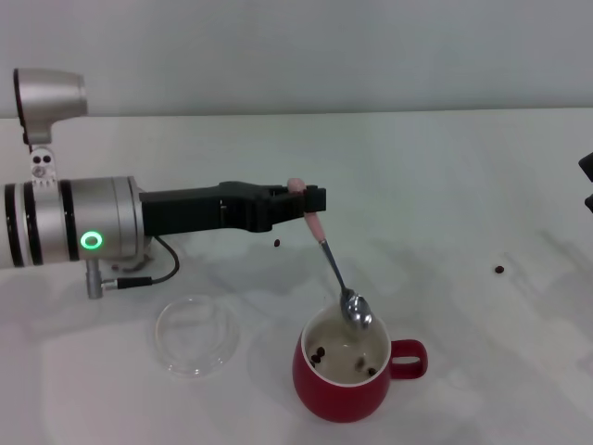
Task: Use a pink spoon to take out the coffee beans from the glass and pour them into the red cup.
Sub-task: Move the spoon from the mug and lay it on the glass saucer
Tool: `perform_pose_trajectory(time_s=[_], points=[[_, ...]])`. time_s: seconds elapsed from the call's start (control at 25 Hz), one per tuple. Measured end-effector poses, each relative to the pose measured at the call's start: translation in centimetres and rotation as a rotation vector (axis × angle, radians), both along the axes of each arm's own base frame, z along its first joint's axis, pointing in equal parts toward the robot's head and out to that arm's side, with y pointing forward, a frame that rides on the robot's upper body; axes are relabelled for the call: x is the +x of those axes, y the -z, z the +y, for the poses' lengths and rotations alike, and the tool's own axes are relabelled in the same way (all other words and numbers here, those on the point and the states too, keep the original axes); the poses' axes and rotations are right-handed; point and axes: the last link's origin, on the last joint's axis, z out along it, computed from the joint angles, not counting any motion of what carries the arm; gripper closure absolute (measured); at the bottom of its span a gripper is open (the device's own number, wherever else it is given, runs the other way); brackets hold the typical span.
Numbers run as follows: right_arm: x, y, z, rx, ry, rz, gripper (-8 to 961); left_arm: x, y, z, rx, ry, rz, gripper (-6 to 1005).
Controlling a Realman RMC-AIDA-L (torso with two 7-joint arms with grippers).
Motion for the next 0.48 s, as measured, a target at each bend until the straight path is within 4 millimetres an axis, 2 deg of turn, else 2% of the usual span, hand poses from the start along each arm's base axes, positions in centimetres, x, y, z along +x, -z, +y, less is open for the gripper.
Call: perform_pose_trajectory(time_s=[0.28, 0.36, 0.48], points=[[0.0, 0.0, 0.0, 0.002, 0.001, 0.000, 302, 0.1, -1.0, 0.2, 0.009, -0.014, -0.012, 873], [0.0, 0.0, 0.0, 0.002, 0.001, 0.000, 302, -0.7, -1.8, 0.1, 0.031, -0.044, -0.018, 873], [0.0, -0.1, 0.0, 0.004, 0.001, 0.000, 302, -3.0, -3.7, -0.3, 0.097, -0.118, -0.039, 874]])
